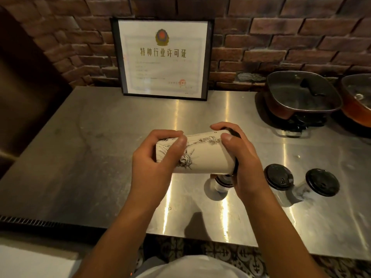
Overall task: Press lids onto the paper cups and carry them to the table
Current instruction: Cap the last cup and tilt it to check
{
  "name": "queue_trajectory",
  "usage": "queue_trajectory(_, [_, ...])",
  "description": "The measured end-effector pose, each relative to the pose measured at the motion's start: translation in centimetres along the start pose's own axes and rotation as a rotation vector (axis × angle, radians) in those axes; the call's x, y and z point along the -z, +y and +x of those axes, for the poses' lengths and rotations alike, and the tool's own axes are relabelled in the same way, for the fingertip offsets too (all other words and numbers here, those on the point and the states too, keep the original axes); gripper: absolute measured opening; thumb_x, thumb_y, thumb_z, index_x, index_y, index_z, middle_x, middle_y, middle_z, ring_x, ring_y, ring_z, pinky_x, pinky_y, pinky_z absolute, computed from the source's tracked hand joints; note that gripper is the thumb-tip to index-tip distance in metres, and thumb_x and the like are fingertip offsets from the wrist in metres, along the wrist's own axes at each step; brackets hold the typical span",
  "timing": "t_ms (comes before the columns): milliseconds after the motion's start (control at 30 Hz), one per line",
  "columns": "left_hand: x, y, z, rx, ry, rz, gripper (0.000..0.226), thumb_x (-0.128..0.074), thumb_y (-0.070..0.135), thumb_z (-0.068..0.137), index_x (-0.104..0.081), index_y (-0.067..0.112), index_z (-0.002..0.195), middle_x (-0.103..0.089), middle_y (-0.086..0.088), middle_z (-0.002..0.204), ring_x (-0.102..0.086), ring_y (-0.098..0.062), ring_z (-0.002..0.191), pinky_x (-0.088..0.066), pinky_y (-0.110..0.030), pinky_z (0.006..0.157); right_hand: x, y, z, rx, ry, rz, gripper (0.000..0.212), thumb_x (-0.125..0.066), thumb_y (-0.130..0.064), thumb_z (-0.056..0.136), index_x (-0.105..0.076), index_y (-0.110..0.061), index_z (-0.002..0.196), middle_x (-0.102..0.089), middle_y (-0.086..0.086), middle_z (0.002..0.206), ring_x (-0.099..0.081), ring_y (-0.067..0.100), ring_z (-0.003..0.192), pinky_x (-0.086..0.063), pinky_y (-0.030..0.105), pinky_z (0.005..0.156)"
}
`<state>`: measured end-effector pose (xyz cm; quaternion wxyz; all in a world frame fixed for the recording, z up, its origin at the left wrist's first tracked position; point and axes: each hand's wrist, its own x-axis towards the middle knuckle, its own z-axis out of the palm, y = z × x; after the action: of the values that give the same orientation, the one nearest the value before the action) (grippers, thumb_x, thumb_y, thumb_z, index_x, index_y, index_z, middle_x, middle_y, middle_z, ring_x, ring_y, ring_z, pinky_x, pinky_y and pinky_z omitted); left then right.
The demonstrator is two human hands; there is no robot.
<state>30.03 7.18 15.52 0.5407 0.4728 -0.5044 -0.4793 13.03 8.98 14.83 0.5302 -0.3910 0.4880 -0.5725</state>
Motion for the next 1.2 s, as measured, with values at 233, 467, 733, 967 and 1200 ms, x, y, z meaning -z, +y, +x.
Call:
queue_trajectory(233, [0.7, 0.4, 1.1, 0.101, -0.084, 0.115, 0.025, -0.073, 0.047, 0.084, -0.073, 0.027, 0.098, -0.077, 0.003, 0.099, -0.074, -0.012, 0.087, -0.057, -0.031, 0.069, 0.1, 0.1, -0.3, -0.008, -0.011, -0.033, 0.047, -0.062, -0.053, 0.074, -0.064, -0.030, 0.115, -0.069, 0.005, 0.115, -0.072, 0.024, 0.096, -0.059, 0.031, 0.059])
queue_trajectory(467, [1.3, -1.0, 0.2, -0.492, -0.228, 0.328, 0.032, -0.073, 0.033, 0.086, -0.064, 0.023, 0.115, -0.063, -0.006, 0.128, -0.065, -0.020, 0.115, -0.057, -0.021, 0.083, 0.1, -1.4, 0.1, -0.351, -0.041, 0.192, 0.038, -0.061, -0.049, 0.074, -0.073, -0.019, 0.093, -0.075, 0.011, 0.094, -0.071, 0.029, 0.077, -0.054, 0.029, 0.049])
queue_trajectory(733, [0.4, -1.5, -0.7, -0.158, 0.041, 0.123, 0.010, -0.075, 0.036, 0.085, -0.073, 0.032, 0.095, -0.074, 0.007, 0.099, -0.072, -0.015, 0.094, -0.056, -0.022, 0.067, -0.3, -0.3, -0.5, -0.261, -0.012, 0.076, 0.031, -0.063, -0.046, 0.091, -0.069, -0.018, 0.104, -0.075, 0.010, 0.097, -0.076, 0.027, 0.081, -0.061, 0.036, 0.054])
queue_trajectory(967, [0.3, -1.2, 0.1, 0.223, -0.017, -0.056, 0.015, -0.070, 0.043, 0.088, -0.073, 0.030, 0.080, -0.074, 0.006, 0.092, -0.072, -0.017, 0.086, -0.056, -0.030, 0.053, -0.1, 1.9, -1.1, 0.064, -0.008, -0.199, 0.043, -0.058, -0.055, 0.077, -0.060, -0.037, 0.115, -0.065, -0.016, 0.102, -0.069, 0.010, 0.097, -0.058, 0.025, 0.064])
queue_trajectory(1200, [2.0, -2.8, -0.5, -0.680, -0.276, 0.409, 0.034, -0.072, 0.040, 0.090, -0.062, 0.015, 0.112, -0.061, -0.011, 0.129, -0.061, -0.026, 0.124, -0.057, -0.030, 0.092, 0.4, -0.3, -0.5, -0.387, -0.086, 0.227, 0.035, -0.062, -0.045, 0.076, -0.068, -0.016, 0.095, -0.073, 0.009, 0.084, -0.073, 0.028, 0.075, -0.058, 0.035, 0.053])
